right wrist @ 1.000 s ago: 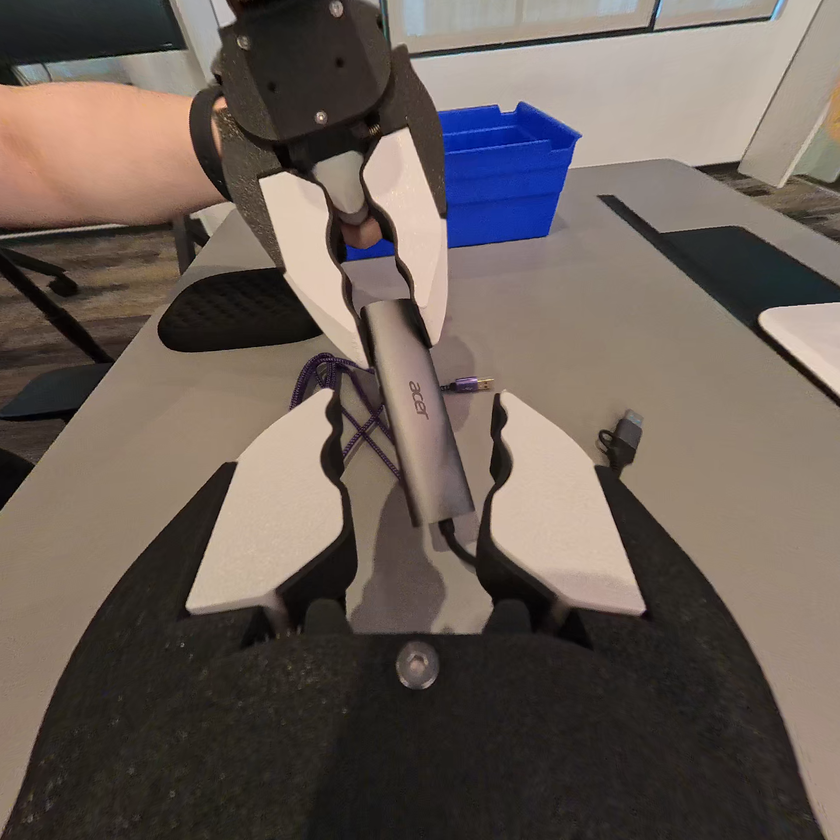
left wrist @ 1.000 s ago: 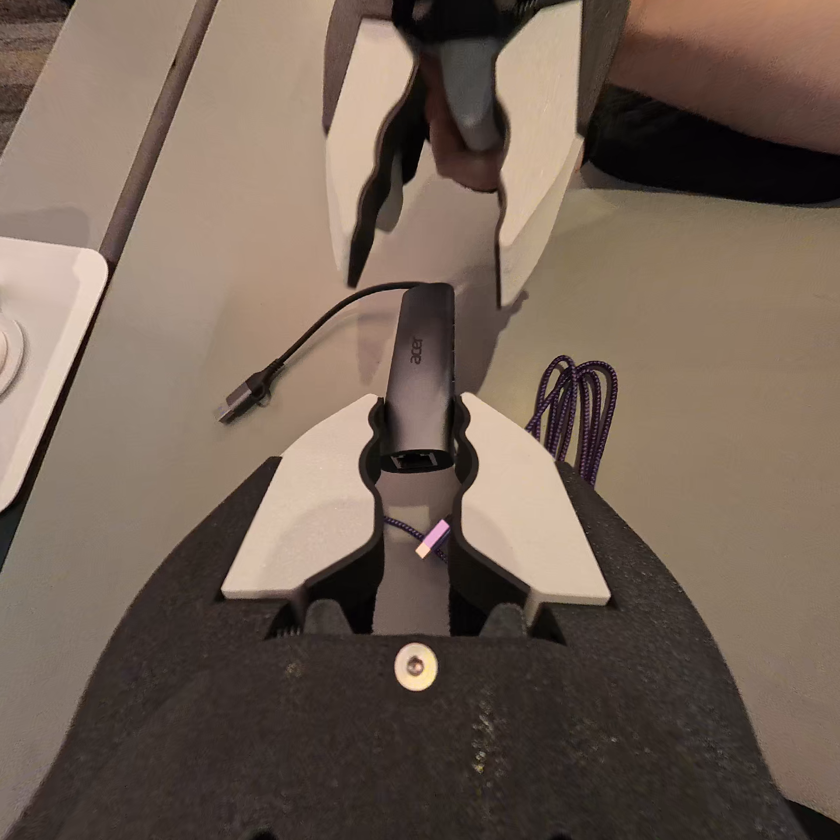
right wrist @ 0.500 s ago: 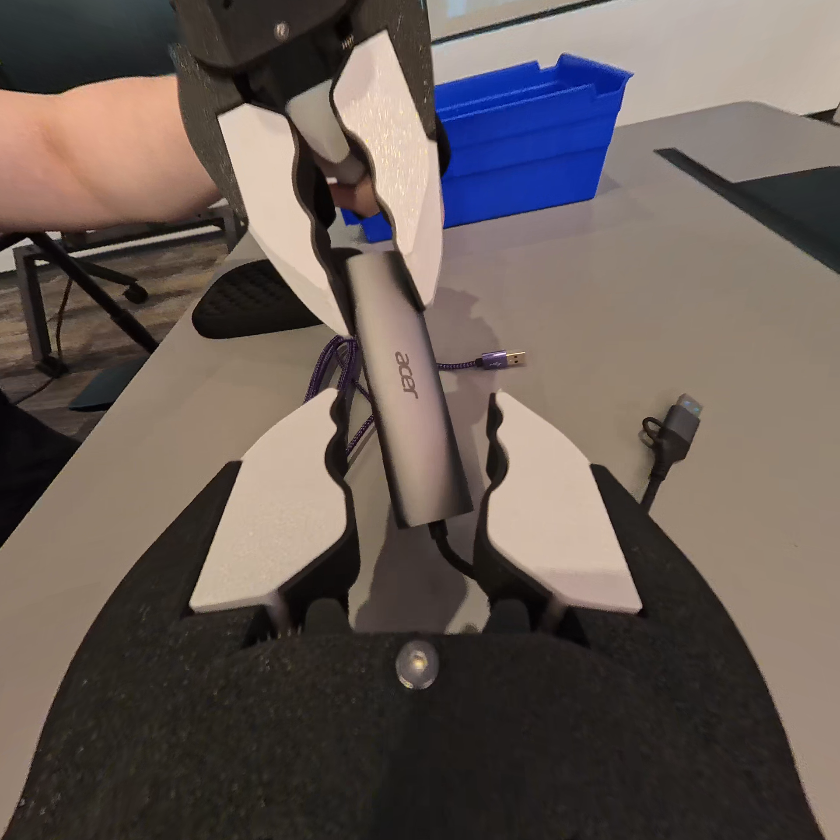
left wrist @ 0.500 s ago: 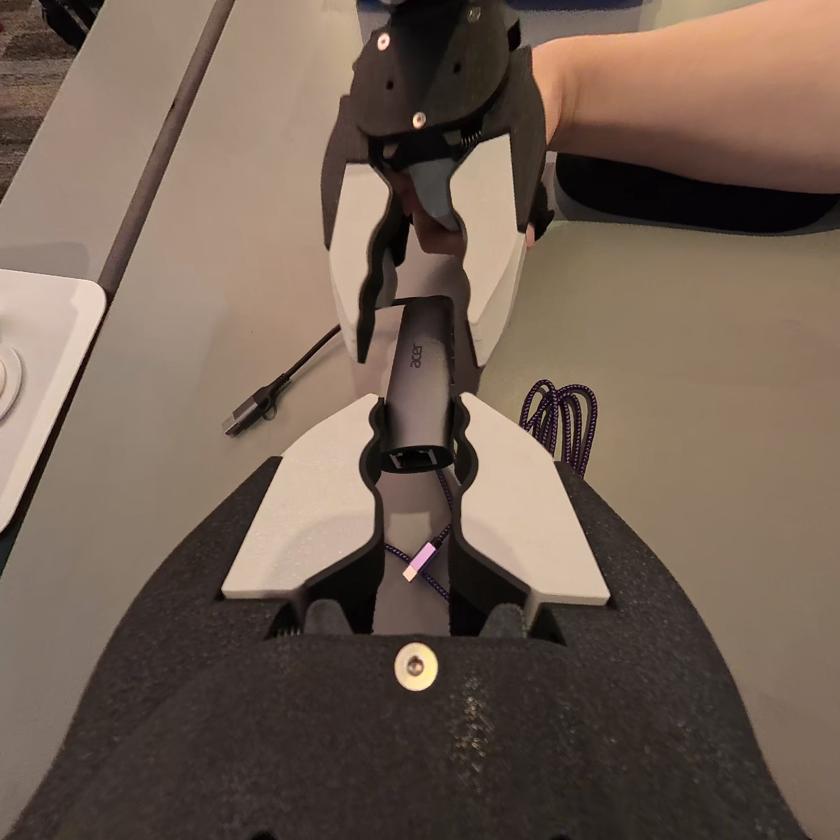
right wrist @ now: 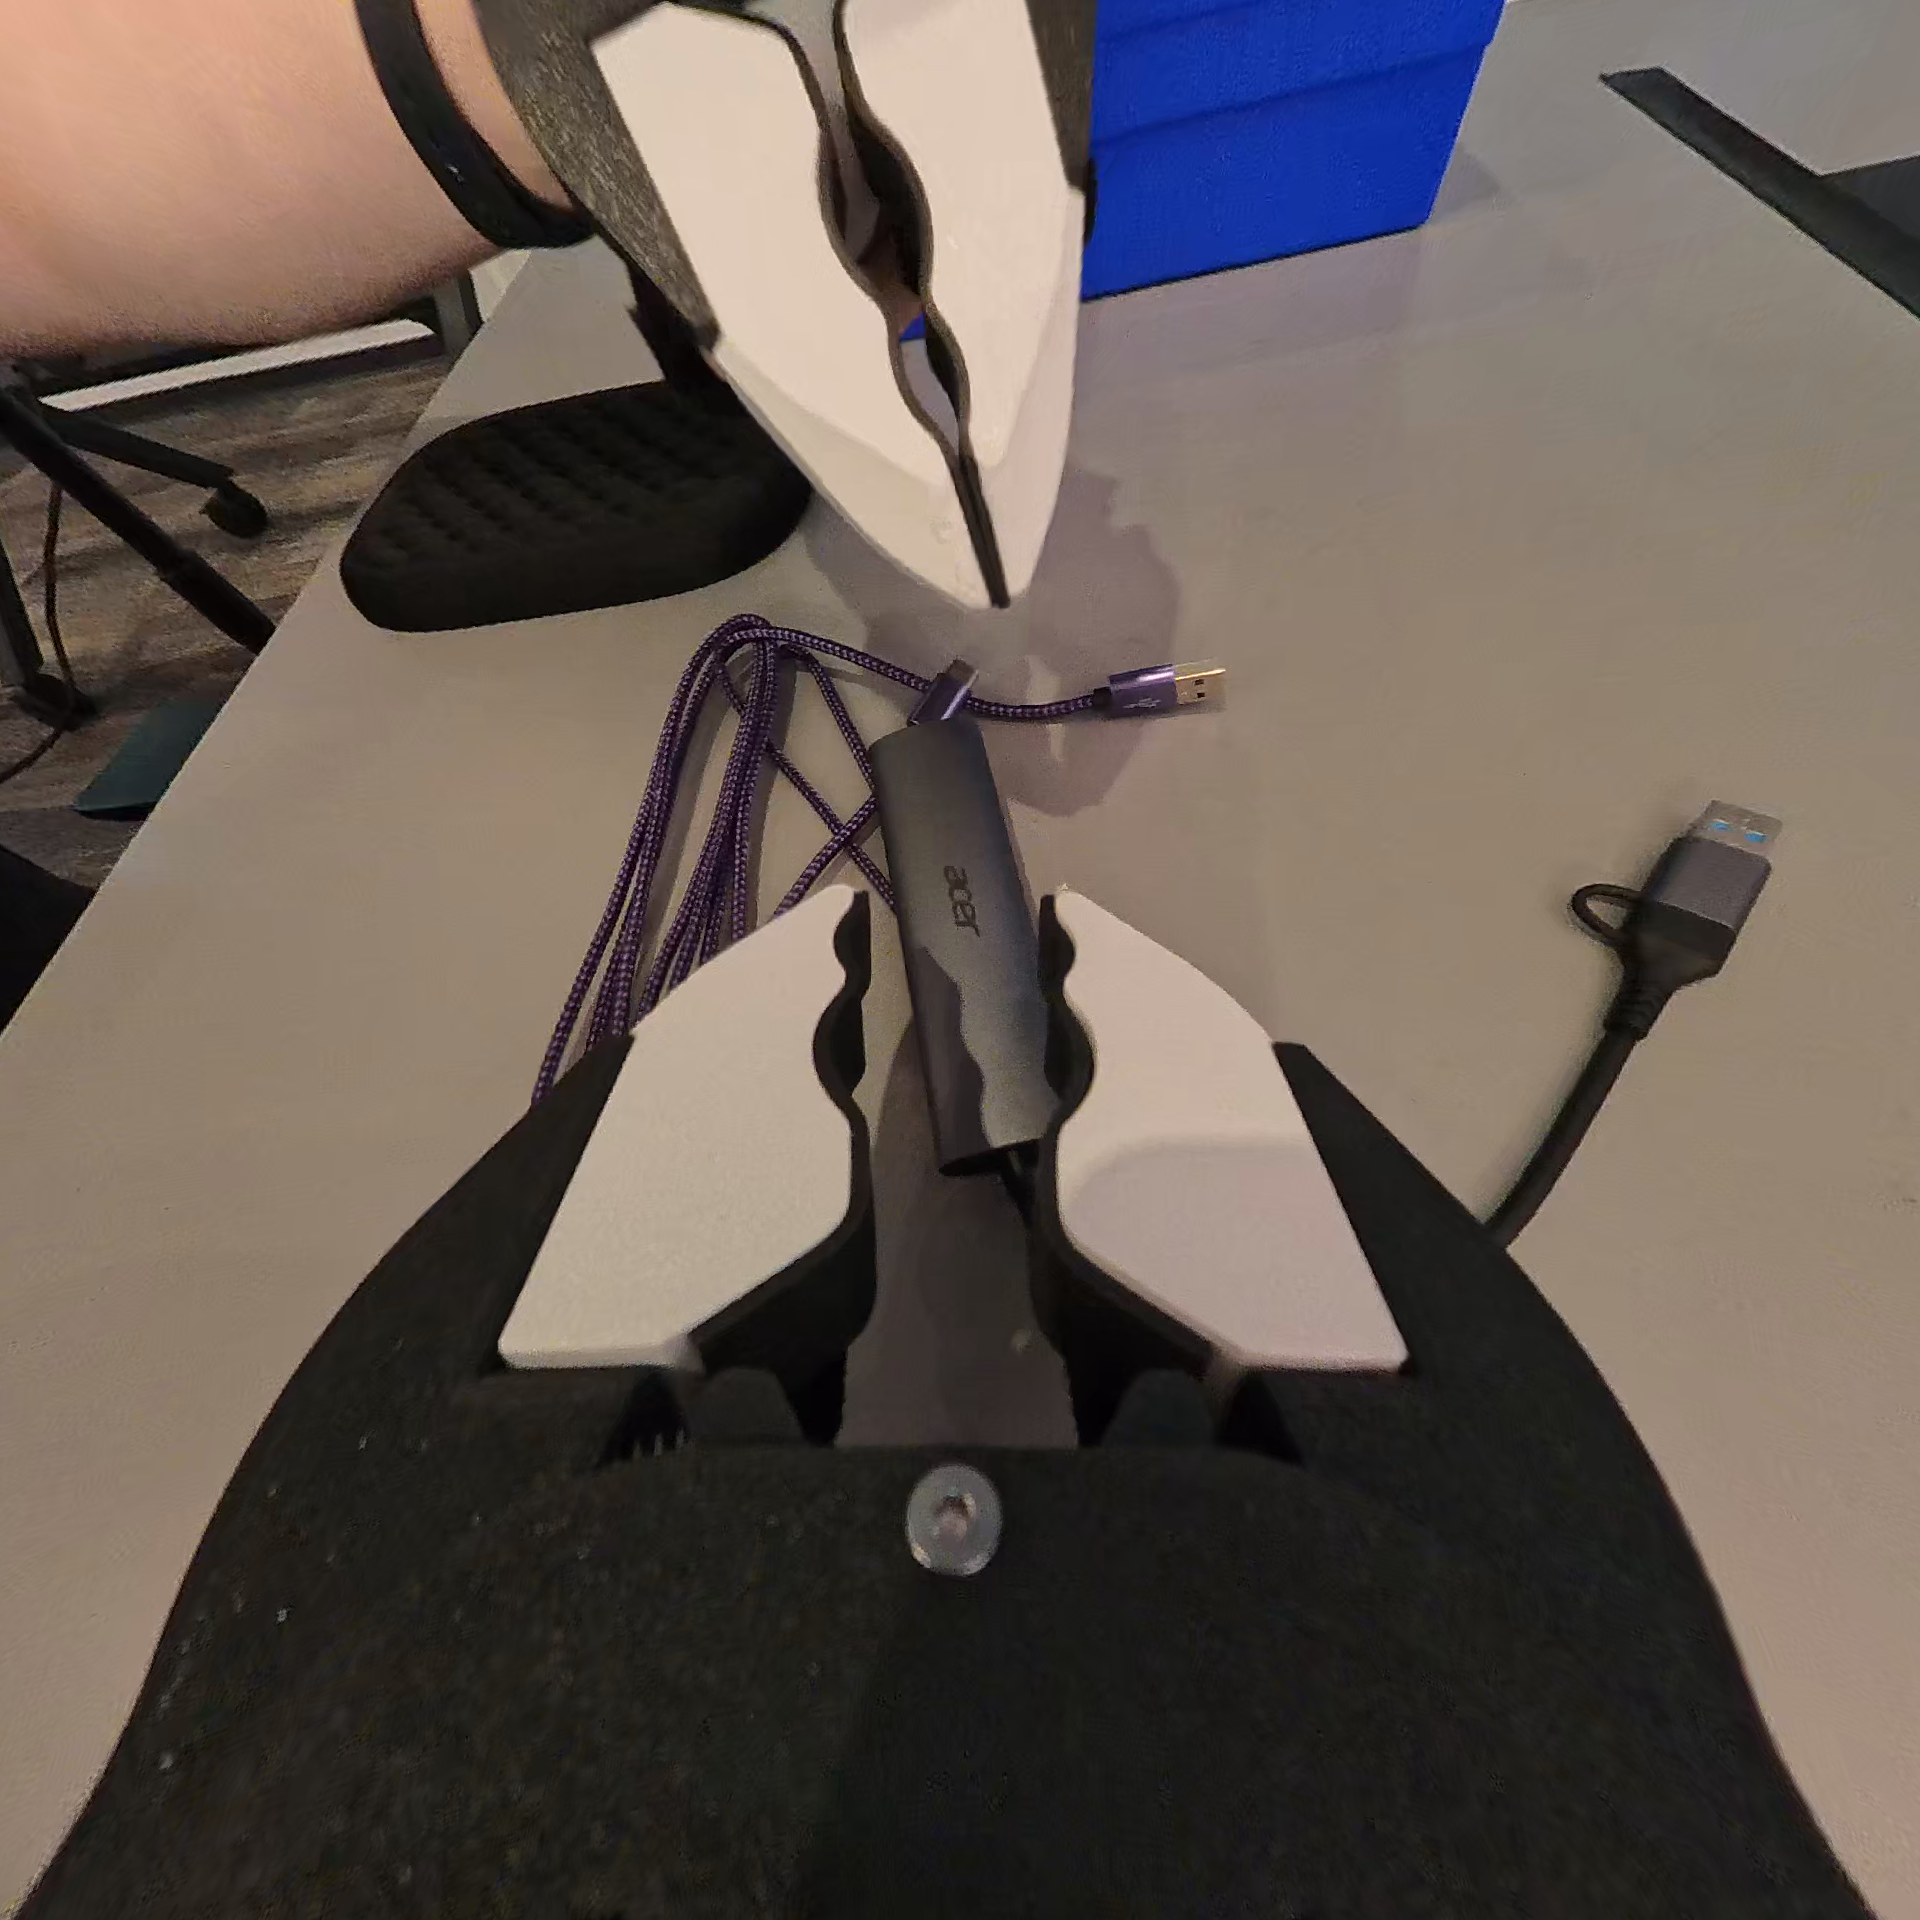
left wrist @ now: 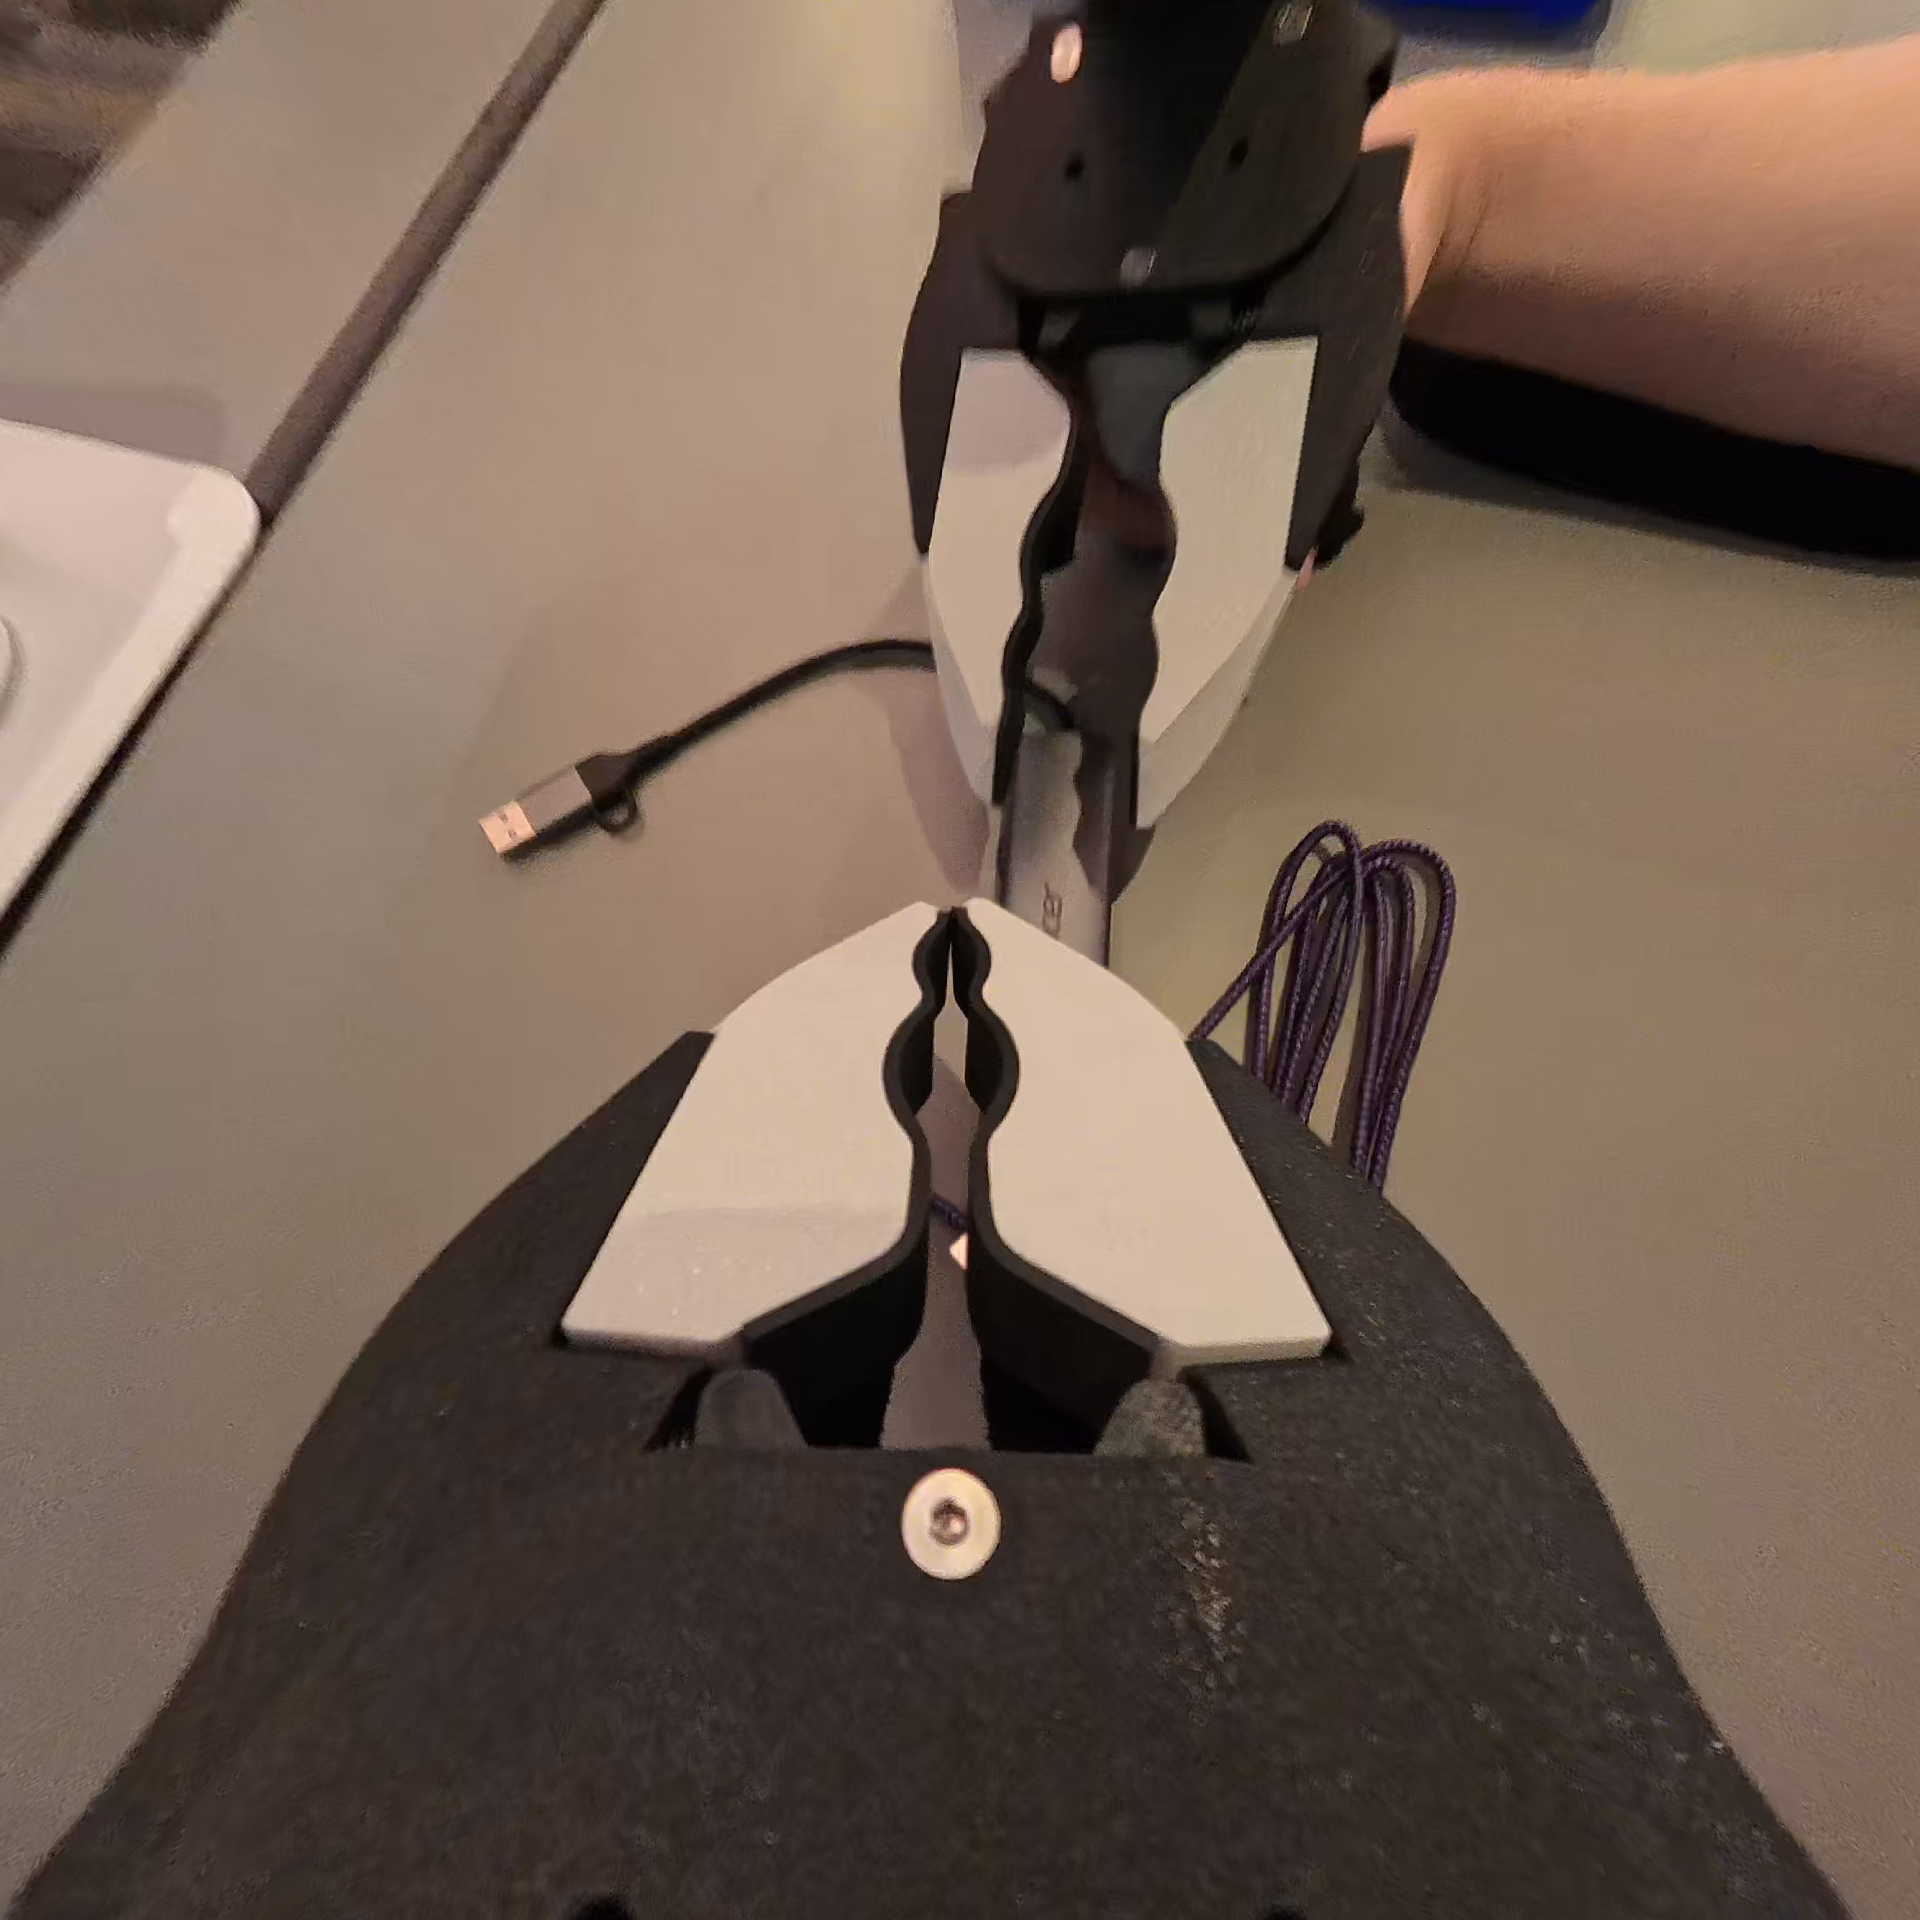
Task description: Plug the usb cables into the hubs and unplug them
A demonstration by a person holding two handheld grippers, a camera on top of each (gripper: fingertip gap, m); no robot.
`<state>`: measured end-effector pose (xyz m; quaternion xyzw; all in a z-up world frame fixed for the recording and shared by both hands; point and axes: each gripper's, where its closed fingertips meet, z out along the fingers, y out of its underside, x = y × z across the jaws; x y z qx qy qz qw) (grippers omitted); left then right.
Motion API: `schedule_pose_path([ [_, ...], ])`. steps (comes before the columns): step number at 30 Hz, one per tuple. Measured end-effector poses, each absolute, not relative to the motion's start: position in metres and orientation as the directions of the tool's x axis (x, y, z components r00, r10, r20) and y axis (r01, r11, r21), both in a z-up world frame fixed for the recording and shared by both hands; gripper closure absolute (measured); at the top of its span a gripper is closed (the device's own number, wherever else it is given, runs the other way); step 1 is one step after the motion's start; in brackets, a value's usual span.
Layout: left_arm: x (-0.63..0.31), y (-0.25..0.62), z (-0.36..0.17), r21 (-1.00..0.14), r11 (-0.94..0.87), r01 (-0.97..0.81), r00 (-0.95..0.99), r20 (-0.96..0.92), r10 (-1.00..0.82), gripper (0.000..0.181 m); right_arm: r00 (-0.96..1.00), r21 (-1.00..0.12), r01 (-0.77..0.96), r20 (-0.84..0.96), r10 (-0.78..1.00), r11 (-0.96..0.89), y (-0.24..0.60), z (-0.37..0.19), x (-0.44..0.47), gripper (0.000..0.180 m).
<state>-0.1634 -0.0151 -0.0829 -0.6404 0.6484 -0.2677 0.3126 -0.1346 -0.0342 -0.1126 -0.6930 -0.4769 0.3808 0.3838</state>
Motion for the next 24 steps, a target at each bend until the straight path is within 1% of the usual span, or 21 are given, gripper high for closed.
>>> schedule_pose_path([
  [2, -0.17, -0.013, -0.096, -0.726, 0.009, -0.688, 0.041, -0.052, -0.998, 0.178, 0.266, -0.89, 0.386, -0.144, 0.953, -0.242, -0.033, -0.114, -0.133, 0.147],
  [5, -0.175, -0.015, -0.111, -0.708, -0.031, -0.705, 0.055, -0.01, -0.998, 0.168, 0.281, -0.882, 0.414, -0.112, 0.953, -0.226, -0.03, -0.117, -0.132, 0.141],
  [7, -0.178, -0.022, -0.122, -0.683, -0.065, -0.728, 0.039, 0.053, -0.998, 0.15, 0.264, -0.866, 0.457, -0.086, 0.961, -0.203, -0.032, -0.123, -0.134, 0.139],
  [10, -0.182, -0.029, -0.136, -0.647, -0.059, -0.76, 0.017, 0.071, -0.997, 0.137, 0.253, -0.825, 0.535, -0.05, 0.966, -0.183, -0.031, -0.135, -0.136, 0.134],
  [12, -0.182, -0.028, -0.142, -0.643, -0.043, -0.764, 0.021, 0.041, -0.999, 0.135, 0.245, -0.796, 0.58, -0.033, 0.969, -0.174, -0.031, -0.142, -0.138, 0.133],
  [14, -0.182, -0.033, -0.147, -0.64, -0.047, -0.767, 0.007, 0.065, -0.998, 0.136, 0.243, -0.772, 0.617, 0.004, 0.97, -0.151, -0.029, -0.147, -0.139, 0.134],
  [17, -0.179, -0.034, -0.15, -0.65, -0.07, -0.757, 0.012, 0.094, -0.995, 0.138, 0.219, -0.744, 0.658, 0.041, 0.975, -0.117, -0.031, -0.151, -0.14, 0.147],
  [19, -0.178, -0.033, -0.15, -0.664, -0.077, -0.743, 0.017, 0.096, -0.995, 0.139, 0.219, -0.732, 0.672, 0.055, 0.974, -0.11, -0.031, -0.152, -0.14, 0.148],
  [21, -0.176, -0.033, -0.149, -0.686, -0.093, -0.722, 0.025, 0.108, -0.994, 0.139, 0.214, -0.73, 0.675, 0.049, 0.976, -0.111, -0.032, -0.151, -0.14, 0.148],
  [24, -0.173, -0.028, -0.142, -0.742, -0.084, -0.666, 0.044, 0.074, -0.996, 0.138, 0.214, -0.754, 0.645, 0.018, 0.977, -0.127, -0.033, -0.147, -0.138, 0.148],
])
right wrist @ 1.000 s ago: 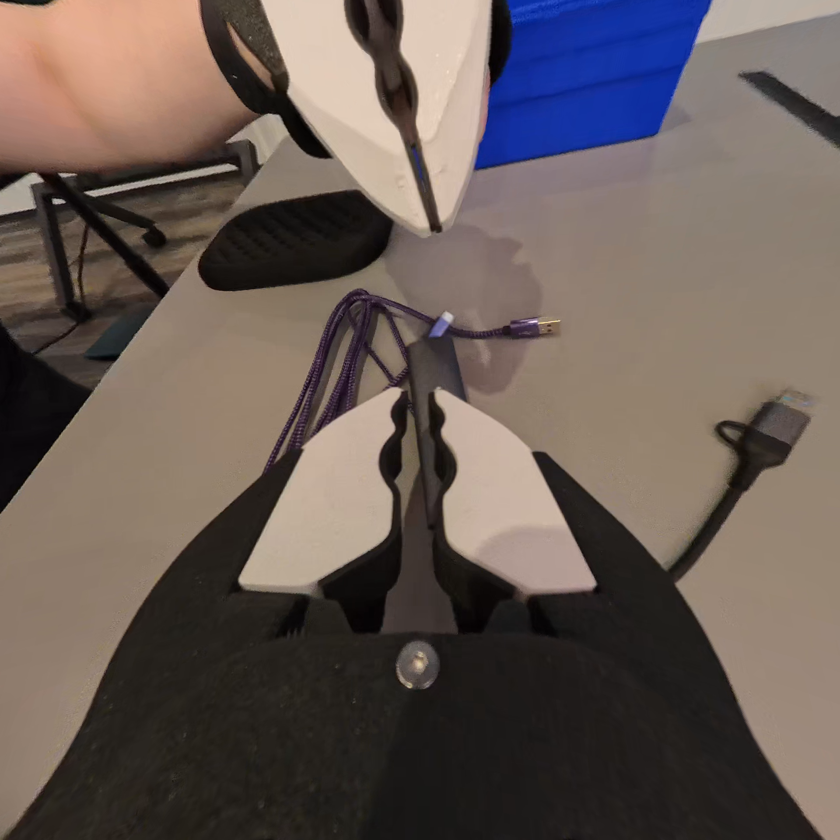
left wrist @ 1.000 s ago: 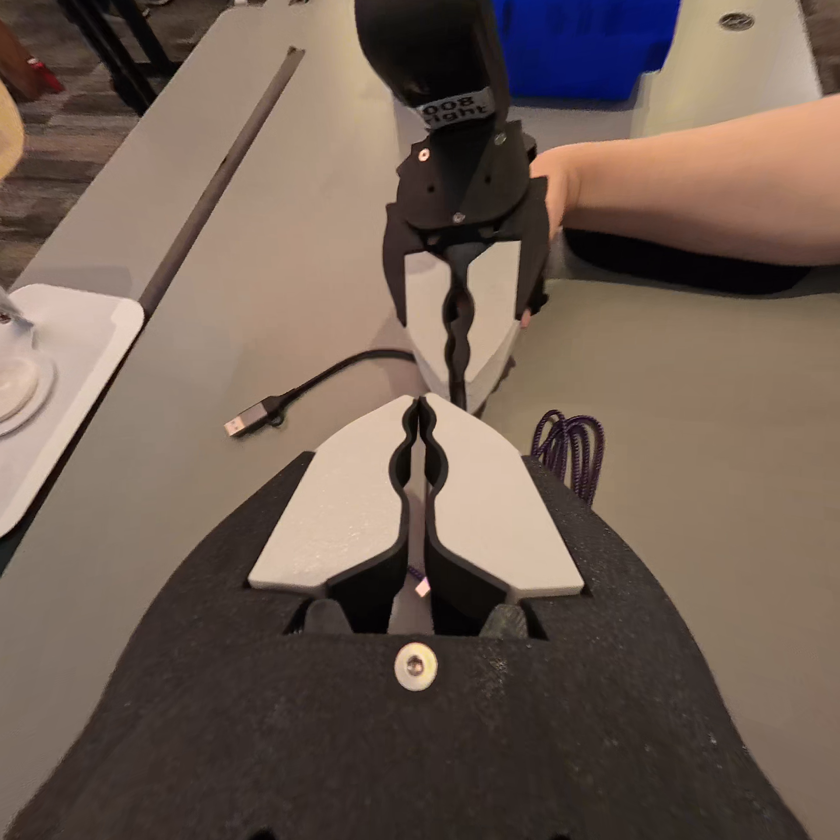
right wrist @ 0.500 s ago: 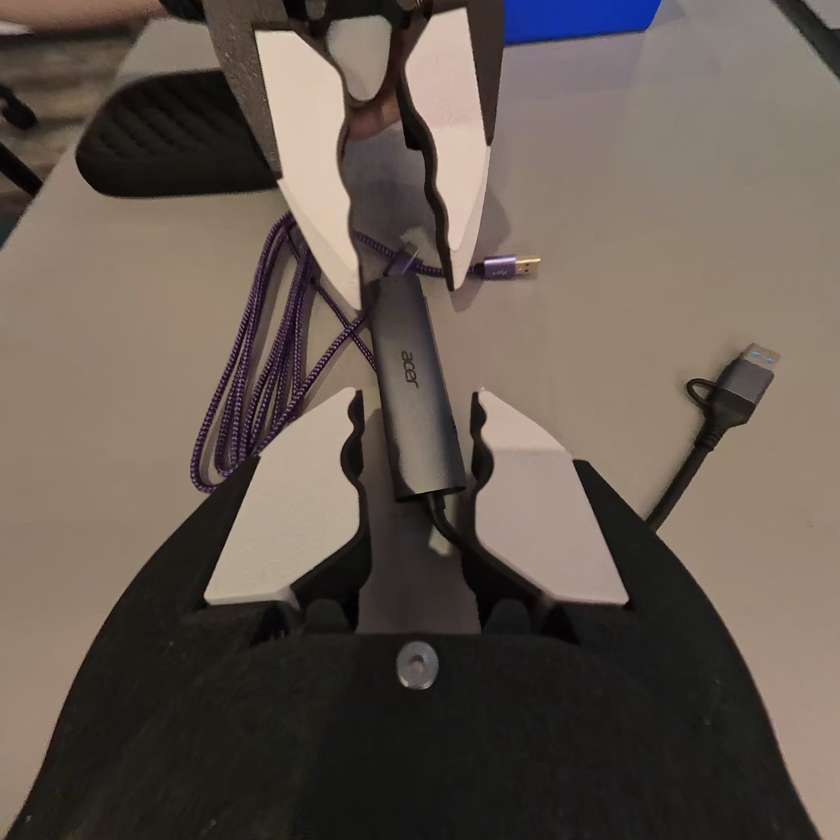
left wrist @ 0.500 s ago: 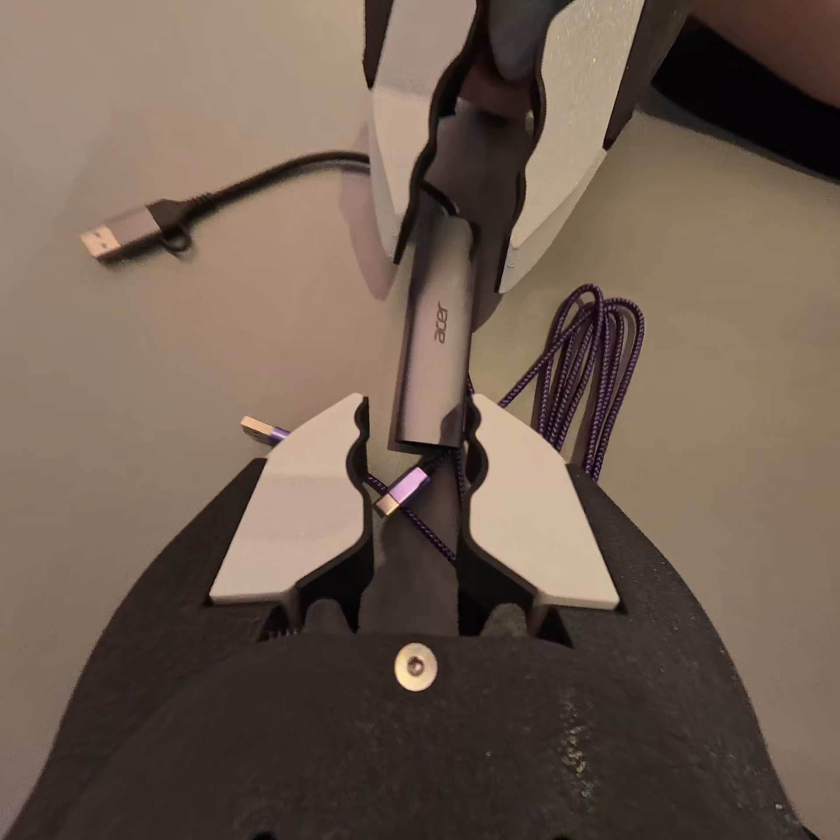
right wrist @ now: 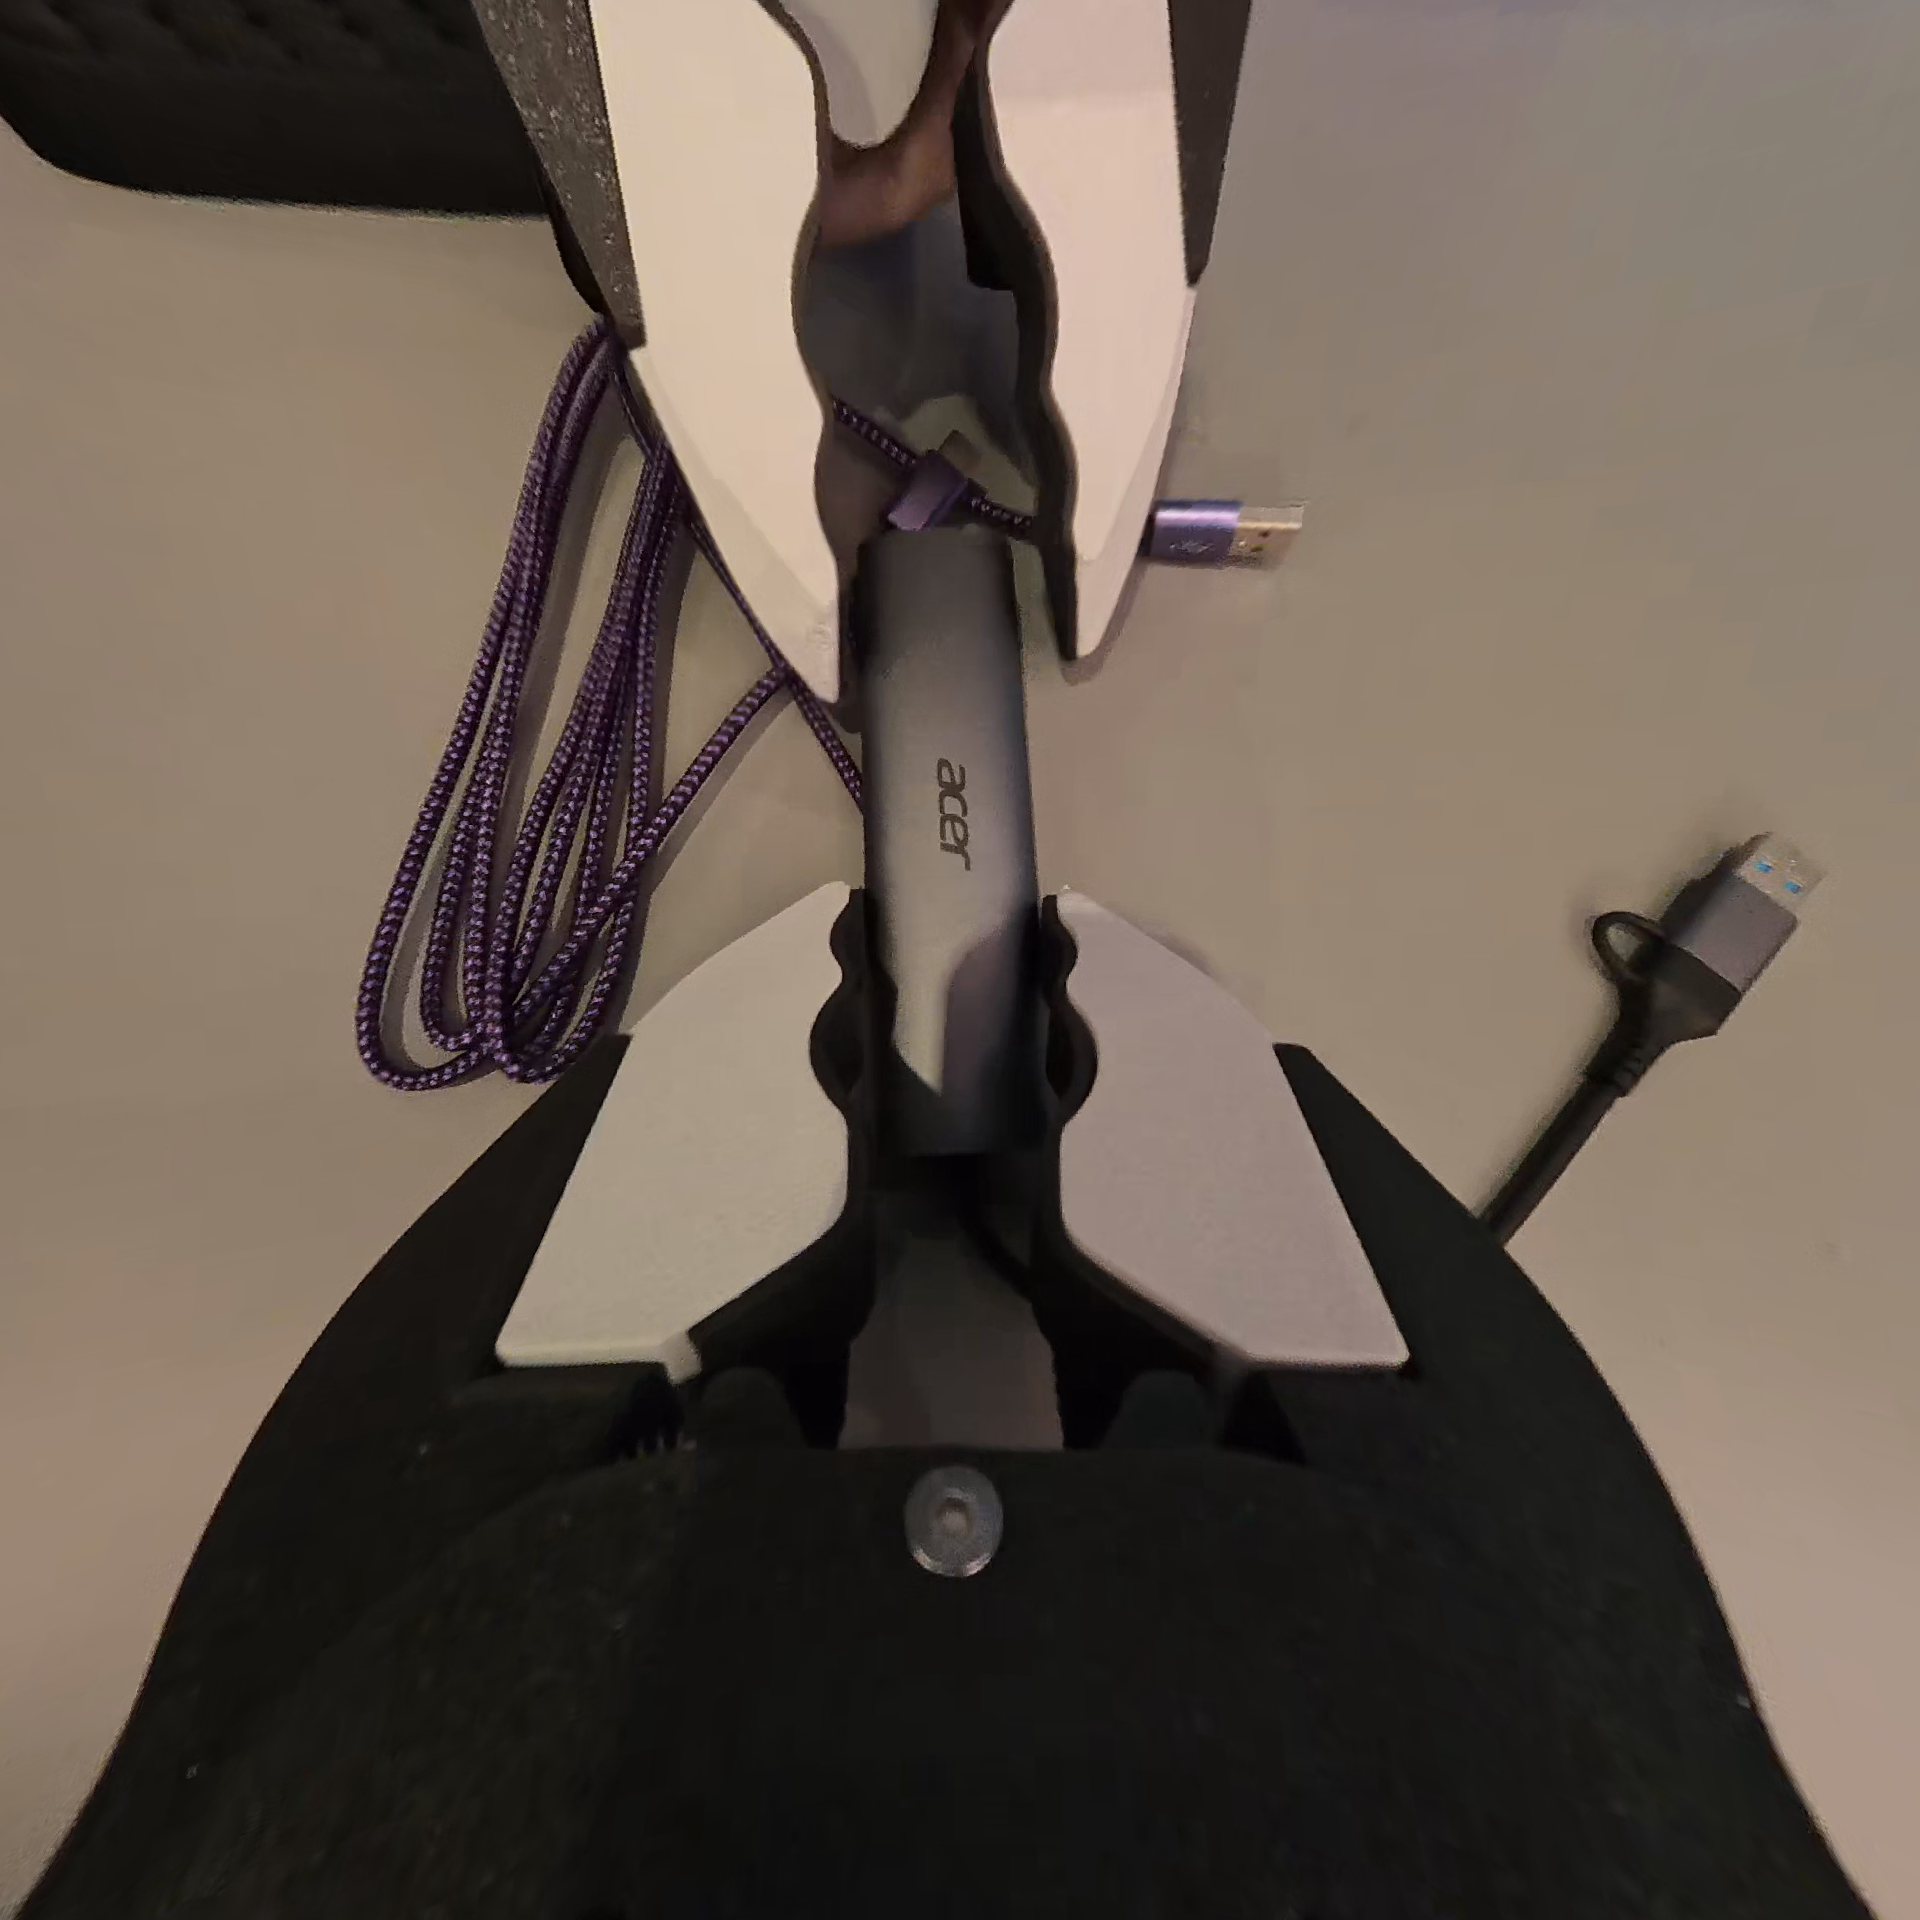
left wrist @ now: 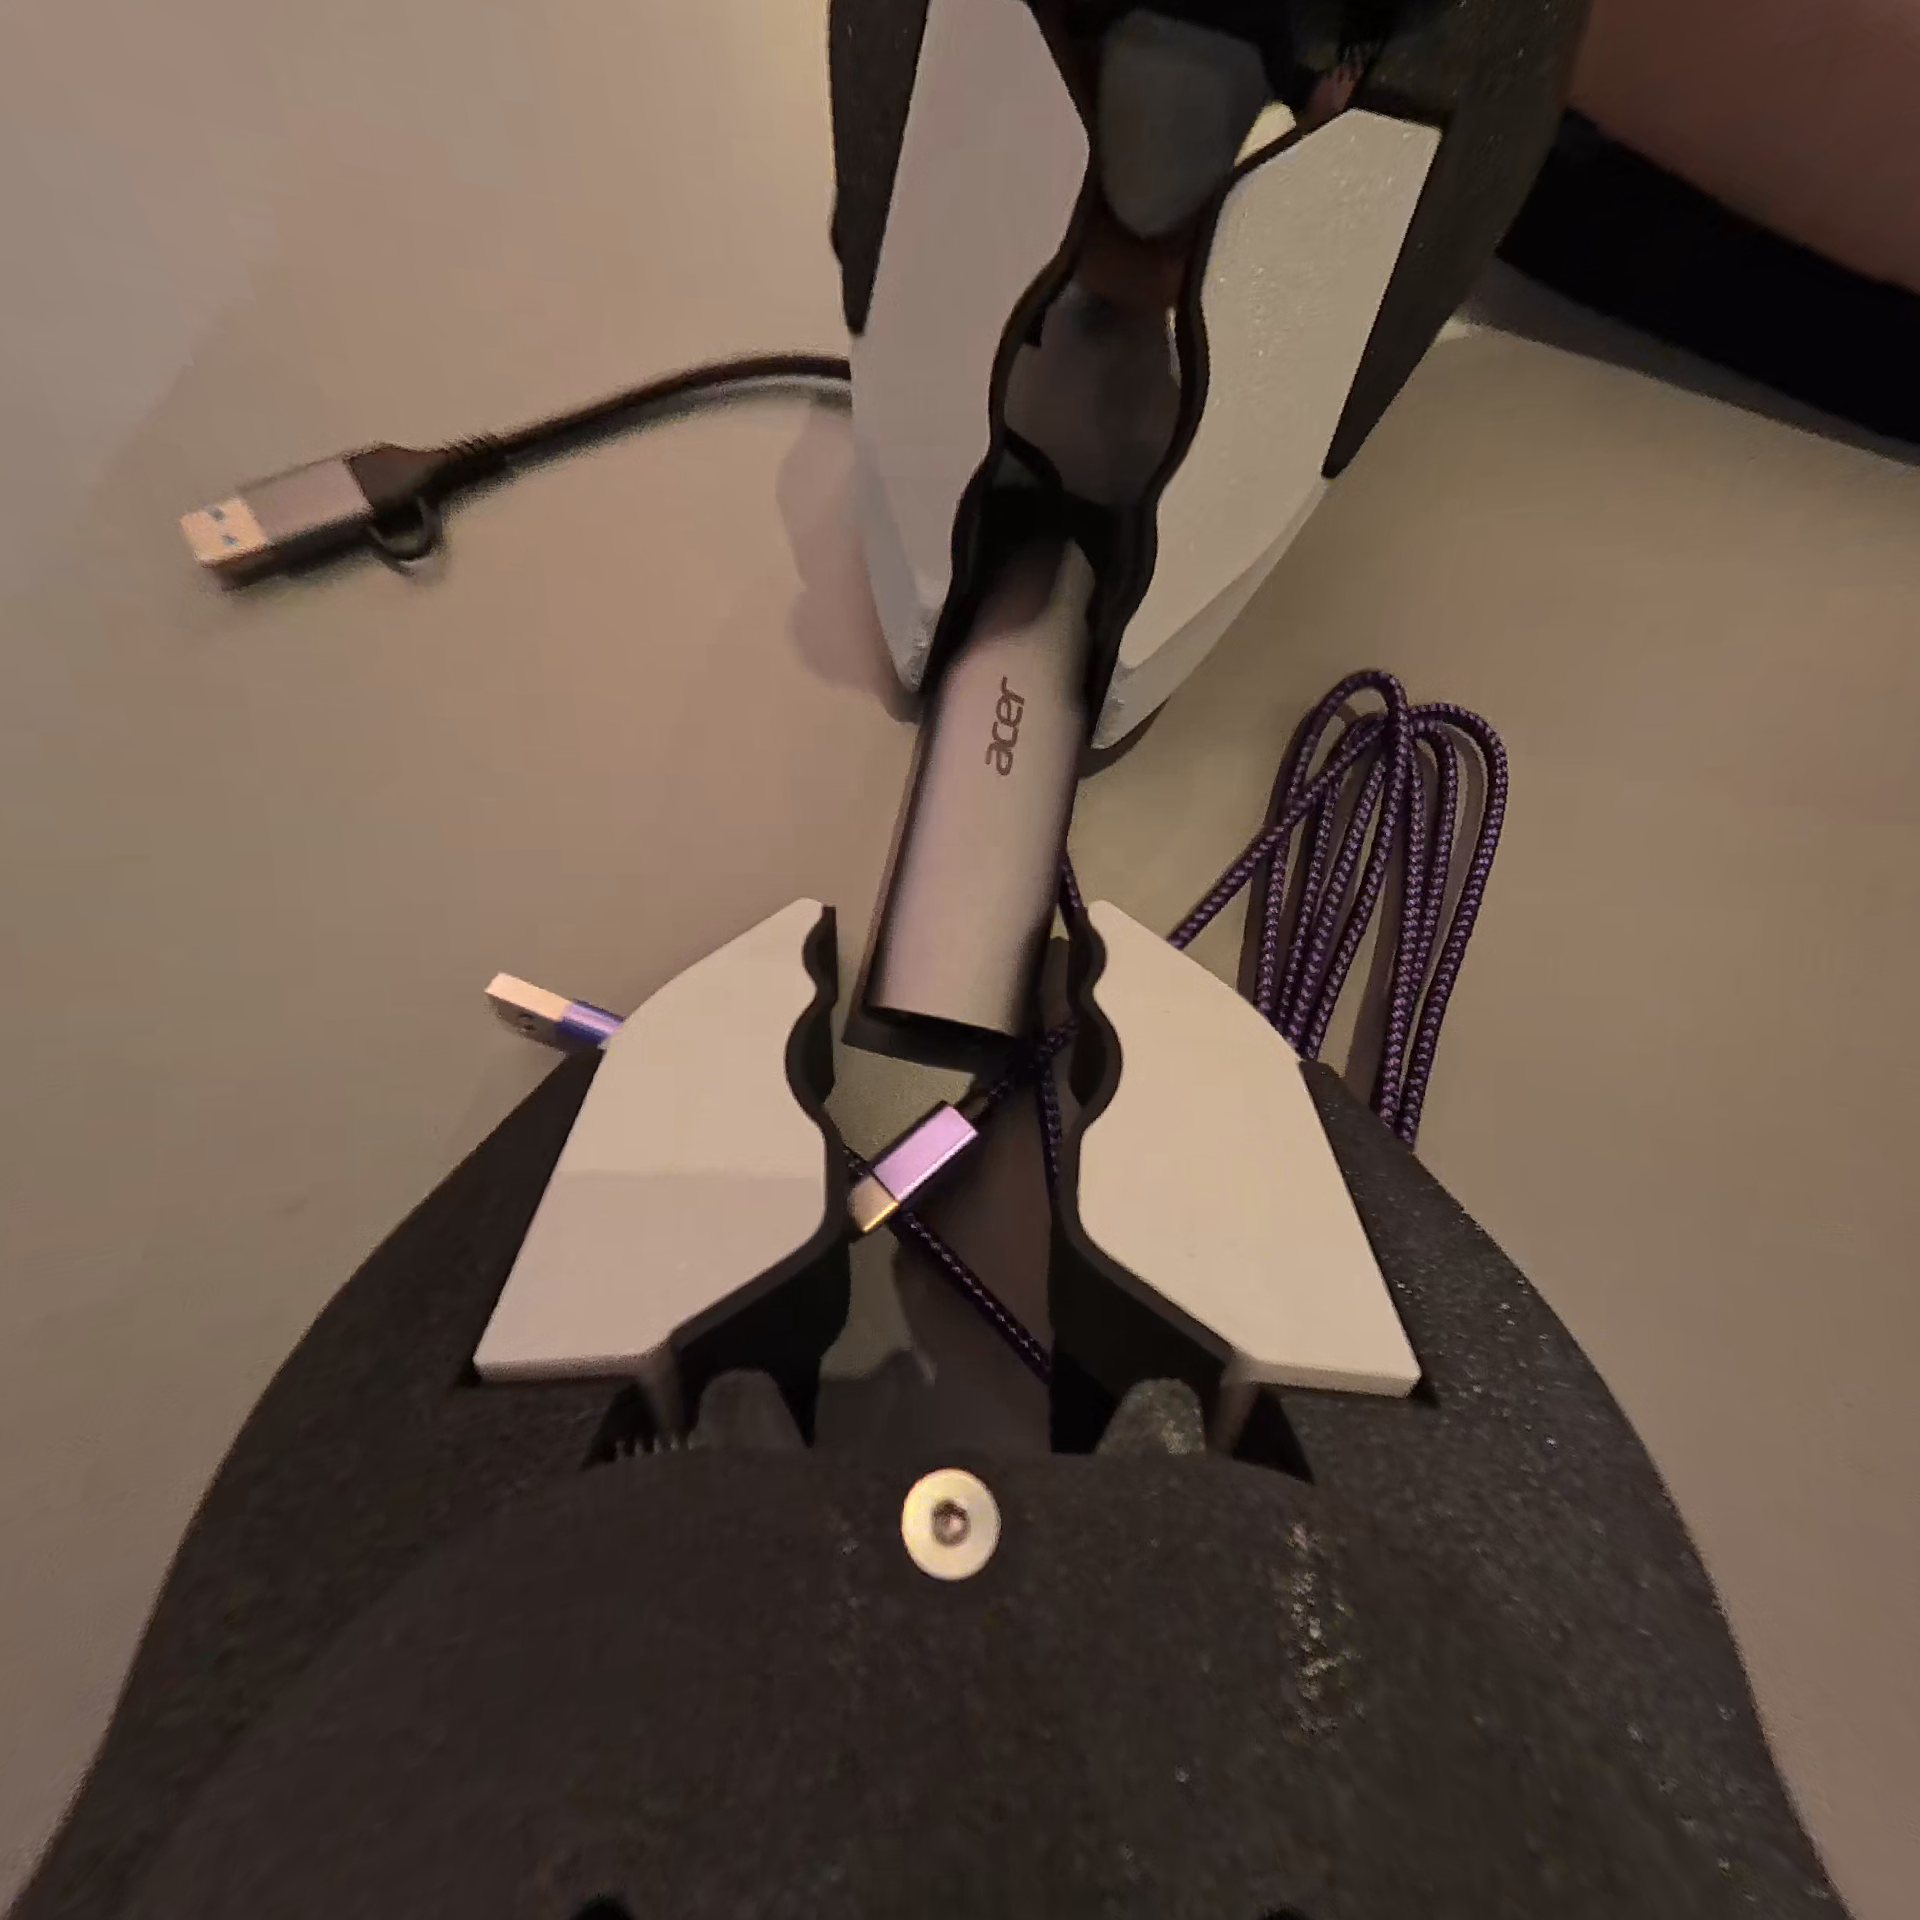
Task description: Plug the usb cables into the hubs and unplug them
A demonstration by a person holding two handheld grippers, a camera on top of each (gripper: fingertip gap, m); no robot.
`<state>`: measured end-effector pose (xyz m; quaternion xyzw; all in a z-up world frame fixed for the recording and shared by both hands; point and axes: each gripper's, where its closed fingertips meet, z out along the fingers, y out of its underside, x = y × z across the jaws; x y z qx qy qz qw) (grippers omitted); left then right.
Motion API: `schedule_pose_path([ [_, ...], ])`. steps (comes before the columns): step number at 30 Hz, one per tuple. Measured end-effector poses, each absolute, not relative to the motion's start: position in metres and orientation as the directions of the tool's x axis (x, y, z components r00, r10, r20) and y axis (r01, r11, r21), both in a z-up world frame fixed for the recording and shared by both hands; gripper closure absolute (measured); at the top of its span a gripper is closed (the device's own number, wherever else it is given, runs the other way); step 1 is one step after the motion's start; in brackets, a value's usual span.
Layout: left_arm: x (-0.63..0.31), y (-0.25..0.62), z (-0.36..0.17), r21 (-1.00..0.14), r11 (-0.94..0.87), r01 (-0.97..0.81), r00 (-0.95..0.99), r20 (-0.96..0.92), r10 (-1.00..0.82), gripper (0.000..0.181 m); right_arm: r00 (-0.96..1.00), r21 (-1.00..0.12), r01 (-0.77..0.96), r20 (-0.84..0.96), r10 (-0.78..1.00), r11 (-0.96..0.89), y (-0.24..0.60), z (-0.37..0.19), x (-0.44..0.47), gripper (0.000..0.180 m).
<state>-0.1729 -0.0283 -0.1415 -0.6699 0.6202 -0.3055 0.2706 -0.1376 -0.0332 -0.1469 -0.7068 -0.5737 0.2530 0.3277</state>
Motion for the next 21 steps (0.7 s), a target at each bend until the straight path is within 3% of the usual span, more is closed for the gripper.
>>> schedule_pose_path([
  [8, -0.164, -0.032, -0.088, -0.888, -0.091, -0.452, 0.034, 0.085, -0.996, 0.136, 0.226, -0.887, 0.44, -0.043, 0.973, -0.142, -0.036, -0.099, -0.132, 0.149],
  [12, -0.158, -0.038, -0.079, -0.895, -0.039, -0.445, 0.019, 0.035, -0.999, 0.136, 0.218, -0.889, 0.439, -0.035, 0.975, -0.13, -0.041, -0.094, -0.132, 0.149],
  [15, -0.155, -0.038, -0.079, -0.891, -0.014, -0.453, 0.015, 0.008, -1.0, 0.146, 0.216, -0.884, 0.449, -0.036, 0.976, -0.132, -0.043, -0.096, -0.132, 0.149],
  [21, -0.155, -0.039, -0.088, -0.869, -0.048, -0.492, 0.011, 0.049, -0.999, 0.146, 0.216, -0.873, 0.465, -0.049, 0.975, -0.147, -0.045, -0.103, -0.131, 0.149],
])
